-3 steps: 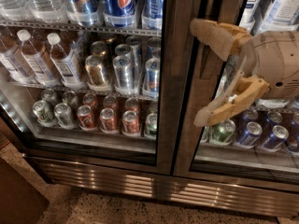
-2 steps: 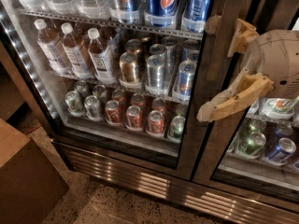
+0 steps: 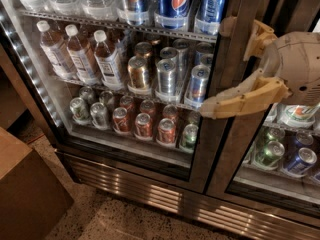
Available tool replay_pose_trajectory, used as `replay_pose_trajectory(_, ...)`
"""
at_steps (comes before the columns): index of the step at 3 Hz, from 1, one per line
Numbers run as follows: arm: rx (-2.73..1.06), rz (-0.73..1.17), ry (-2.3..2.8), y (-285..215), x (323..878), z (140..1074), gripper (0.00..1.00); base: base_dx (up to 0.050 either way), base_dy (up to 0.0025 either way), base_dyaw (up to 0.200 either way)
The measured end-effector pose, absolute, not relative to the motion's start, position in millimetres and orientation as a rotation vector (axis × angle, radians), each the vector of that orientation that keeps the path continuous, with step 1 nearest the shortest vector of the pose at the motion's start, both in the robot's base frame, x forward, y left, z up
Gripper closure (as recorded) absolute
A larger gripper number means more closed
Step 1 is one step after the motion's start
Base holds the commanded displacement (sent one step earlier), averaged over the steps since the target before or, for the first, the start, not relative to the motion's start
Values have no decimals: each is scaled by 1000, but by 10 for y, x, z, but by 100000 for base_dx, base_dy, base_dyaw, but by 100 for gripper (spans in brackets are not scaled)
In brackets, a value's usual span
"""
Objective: Open left fridge door
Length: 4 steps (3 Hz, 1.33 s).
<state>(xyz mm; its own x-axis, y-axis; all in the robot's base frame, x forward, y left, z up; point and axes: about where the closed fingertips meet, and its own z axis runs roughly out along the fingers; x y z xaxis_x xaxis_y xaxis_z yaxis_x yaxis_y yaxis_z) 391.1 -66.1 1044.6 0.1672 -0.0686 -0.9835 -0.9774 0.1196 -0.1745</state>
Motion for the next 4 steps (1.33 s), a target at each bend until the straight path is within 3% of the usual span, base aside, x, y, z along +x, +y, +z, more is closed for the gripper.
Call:
replay_pose_trajectory(3, -1235, 963, 1180, -660, 3910, 10446, 88, 0, 0, 0)
replay_pose_trajectory(4, -1235, 963, 1180, -660, 3910, 10447, 100, 0, 0, 0)
